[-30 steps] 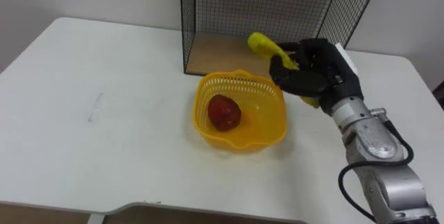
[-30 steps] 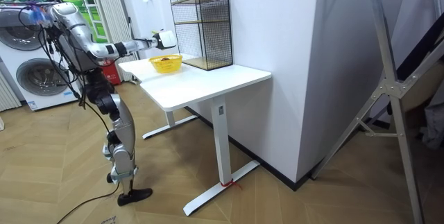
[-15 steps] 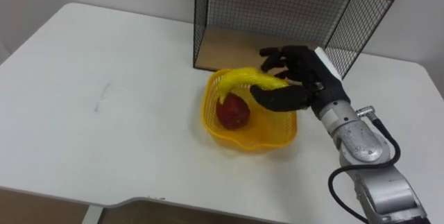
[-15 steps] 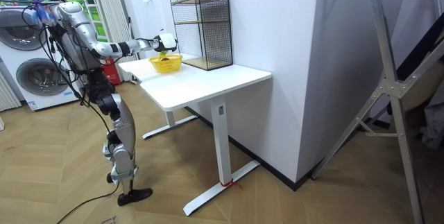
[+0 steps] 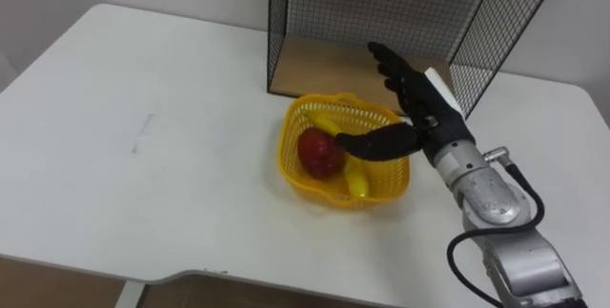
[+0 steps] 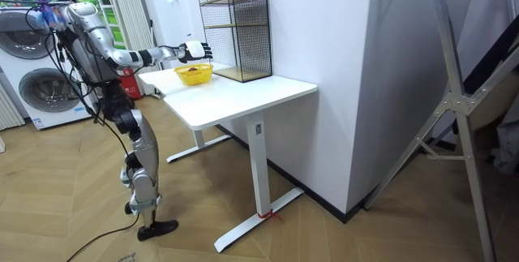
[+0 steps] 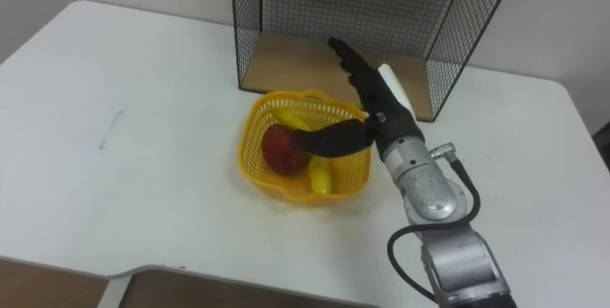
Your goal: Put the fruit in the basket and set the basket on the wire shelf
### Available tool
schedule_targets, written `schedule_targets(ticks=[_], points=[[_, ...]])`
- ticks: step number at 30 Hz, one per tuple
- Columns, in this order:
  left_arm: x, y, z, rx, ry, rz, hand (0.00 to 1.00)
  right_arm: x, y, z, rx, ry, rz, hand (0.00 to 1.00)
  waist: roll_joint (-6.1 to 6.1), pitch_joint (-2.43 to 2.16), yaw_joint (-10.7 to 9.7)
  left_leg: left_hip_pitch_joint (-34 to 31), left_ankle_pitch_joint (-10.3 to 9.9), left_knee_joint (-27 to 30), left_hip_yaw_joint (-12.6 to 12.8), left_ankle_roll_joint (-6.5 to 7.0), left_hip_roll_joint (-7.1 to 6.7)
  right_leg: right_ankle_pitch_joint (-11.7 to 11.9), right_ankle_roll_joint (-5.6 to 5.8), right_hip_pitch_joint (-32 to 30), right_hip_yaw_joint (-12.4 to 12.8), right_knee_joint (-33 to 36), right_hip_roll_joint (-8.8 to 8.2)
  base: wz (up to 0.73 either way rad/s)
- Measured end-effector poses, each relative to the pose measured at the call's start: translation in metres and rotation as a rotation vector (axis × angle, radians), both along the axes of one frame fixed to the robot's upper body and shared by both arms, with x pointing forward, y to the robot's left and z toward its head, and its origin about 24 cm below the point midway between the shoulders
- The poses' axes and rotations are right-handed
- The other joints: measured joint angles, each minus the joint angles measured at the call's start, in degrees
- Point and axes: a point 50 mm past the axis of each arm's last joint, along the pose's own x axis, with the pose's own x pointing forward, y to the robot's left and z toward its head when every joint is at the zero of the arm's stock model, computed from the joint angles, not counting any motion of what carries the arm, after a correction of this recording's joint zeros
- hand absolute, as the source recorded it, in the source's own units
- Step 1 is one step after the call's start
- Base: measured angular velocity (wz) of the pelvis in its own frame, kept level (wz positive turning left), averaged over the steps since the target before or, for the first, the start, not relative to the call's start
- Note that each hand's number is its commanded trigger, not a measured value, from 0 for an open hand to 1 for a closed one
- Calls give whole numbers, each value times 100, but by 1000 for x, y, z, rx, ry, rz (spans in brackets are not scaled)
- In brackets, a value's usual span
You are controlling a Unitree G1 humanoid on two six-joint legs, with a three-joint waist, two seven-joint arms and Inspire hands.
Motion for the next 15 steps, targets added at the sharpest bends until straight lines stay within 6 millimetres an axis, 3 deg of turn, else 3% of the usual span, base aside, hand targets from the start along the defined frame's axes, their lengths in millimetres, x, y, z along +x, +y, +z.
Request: schedule_targets(ticks=[7,15], points=[[2,-1,0,-11,-8,21,0,-1,-1,-4,20,19,-8,0,7,5,-75,6,0,61,-24,0,-3,0,0,67,-21,-13,-3,3],[-20,0,-3,-27,13,209,0,-2,-9,-11,96,54,-70,0,34,6,-188,20,0,97,-58,-5,-2,7,-11,115,-44,-10,0,3]])
